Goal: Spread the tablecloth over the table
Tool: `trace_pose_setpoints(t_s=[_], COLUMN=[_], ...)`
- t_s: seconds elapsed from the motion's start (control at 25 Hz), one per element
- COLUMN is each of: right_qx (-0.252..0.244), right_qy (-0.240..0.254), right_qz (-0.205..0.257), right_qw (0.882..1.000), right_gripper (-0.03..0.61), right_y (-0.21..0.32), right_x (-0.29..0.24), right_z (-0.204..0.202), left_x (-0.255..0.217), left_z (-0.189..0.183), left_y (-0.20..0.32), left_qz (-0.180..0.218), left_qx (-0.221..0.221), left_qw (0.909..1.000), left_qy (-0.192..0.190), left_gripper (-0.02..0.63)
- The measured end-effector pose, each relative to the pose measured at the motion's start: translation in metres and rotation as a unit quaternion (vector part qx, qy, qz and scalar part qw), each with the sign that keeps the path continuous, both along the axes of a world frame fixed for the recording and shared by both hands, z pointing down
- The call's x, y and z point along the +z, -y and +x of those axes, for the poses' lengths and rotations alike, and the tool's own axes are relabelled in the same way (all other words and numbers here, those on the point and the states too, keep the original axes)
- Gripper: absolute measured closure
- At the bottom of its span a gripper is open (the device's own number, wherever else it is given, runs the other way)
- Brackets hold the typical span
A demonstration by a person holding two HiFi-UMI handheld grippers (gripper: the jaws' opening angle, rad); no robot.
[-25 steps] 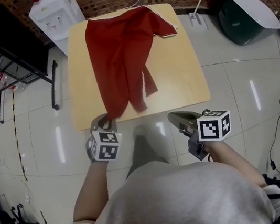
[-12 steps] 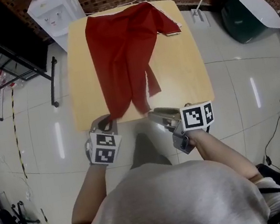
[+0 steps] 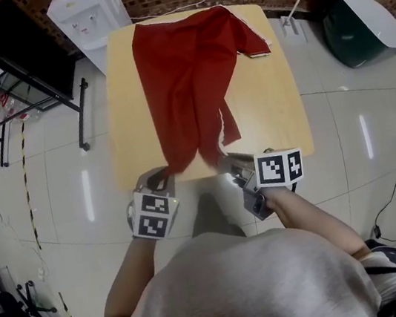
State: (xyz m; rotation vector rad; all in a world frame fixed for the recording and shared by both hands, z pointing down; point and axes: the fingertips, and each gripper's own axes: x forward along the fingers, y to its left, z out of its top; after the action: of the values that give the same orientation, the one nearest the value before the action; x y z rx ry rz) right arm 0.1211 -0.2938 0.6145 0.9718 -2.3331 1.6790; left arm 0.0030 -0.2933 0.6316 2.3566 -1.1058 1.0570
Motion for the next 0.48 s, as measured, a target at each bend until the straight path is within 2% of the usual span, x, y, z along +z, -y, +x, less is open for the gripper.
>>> trace_pose_setpoints(t_s=[0.28,0.48], right_qx=[0.002,0.004], right_qy=[-0.030,-0.023], right_qz=[0.099,0.122], right_qw=[0.995,0.992], right_gripper=[0.561,0.561], right_y=[0.051,0.086], right_x=[-0.061,-0.104], right_z=[0.009,0.009], left_x=[-0.050,-0.093], left_z=[-0.007,-0.010], left_y=[0.052,0.095], left_qz=[0.037,0.056], left_qx=[-0.019,-0.035], left_qw=[0.9990,0.9973], left_qy=[-0.018,-0.030], left_gripper=[0.606,0.607])
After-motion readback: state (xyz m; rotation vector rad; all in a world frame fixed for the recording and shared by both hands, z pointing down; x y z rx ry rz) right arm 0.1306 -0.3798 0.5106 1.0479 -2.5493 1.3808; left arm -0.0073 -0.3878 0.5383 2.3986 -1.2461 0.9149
